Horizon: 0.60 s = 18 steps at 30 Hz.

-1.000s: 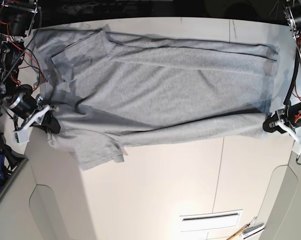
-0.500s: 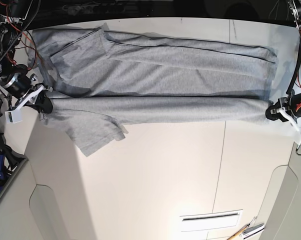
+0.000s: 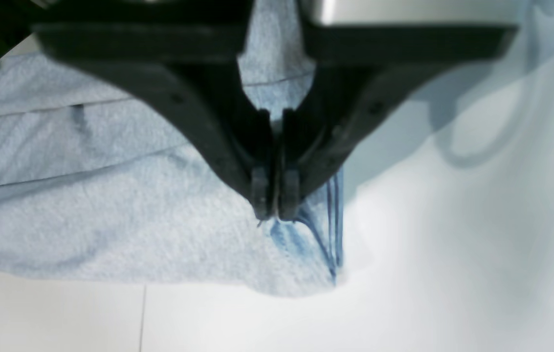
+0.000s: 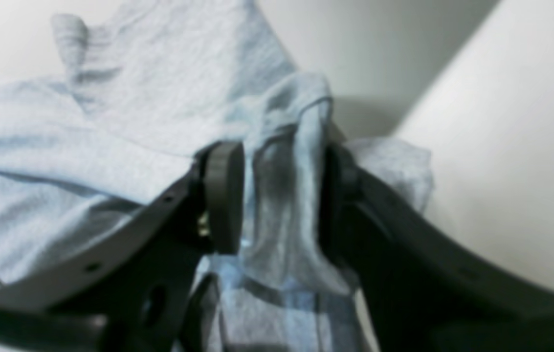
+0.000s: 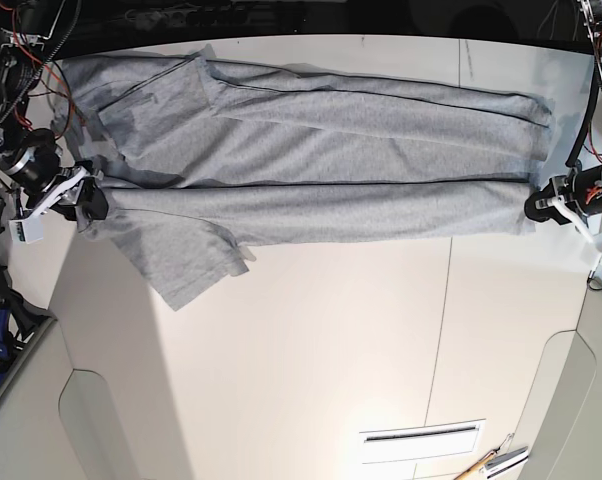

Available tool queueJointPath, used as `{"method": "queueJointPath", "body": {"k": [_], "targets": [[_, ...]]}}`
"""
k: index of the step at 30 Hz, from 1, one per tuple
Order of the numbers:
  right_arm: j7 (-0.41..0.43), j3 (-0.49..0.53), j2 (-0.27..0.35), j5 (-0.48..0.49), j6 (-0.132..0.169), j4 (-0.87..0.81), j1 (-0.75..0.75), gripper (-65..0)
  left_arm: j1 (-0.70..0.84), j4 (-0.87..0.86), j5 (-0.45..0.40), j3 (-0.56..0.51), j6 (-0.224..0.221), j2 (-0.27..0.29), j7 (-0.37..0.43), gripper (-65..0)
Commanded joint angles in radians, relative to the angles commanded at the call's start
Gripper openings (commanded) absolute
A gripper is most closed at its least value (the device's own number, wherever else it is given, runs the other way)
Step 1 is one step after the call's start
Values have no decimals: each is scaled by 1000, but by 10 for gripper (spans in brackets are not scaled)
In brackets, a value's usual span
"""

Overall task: Fold the T-shirt properly
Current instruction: 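Lift the second side edge and fold it over onto the first fold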

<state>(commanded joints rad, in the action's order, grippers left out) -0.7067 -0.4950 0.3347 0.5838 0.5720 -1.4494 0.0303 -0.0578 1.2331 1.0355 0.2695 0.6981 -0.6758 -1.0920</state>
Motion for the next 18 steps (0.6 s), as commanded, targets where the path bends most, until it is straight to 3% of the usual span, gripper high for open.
{"method": "queueJointPath", "body": {"k": [7, 12, 18], "targets": [[123, -136, -5, -5, -3, 0, -58, -404, 0, 0, 0, 0, 0, 0, 0, -650], [186, -71, -16, -115, -1, 65, -144, -404, 17, 0, 1, 0, 0, 0, 0, -650], [303, 85, -16, -186, 0, 367, -305, -403, 17, 0, 0, 0, 0, 0, 14, -650]]}}
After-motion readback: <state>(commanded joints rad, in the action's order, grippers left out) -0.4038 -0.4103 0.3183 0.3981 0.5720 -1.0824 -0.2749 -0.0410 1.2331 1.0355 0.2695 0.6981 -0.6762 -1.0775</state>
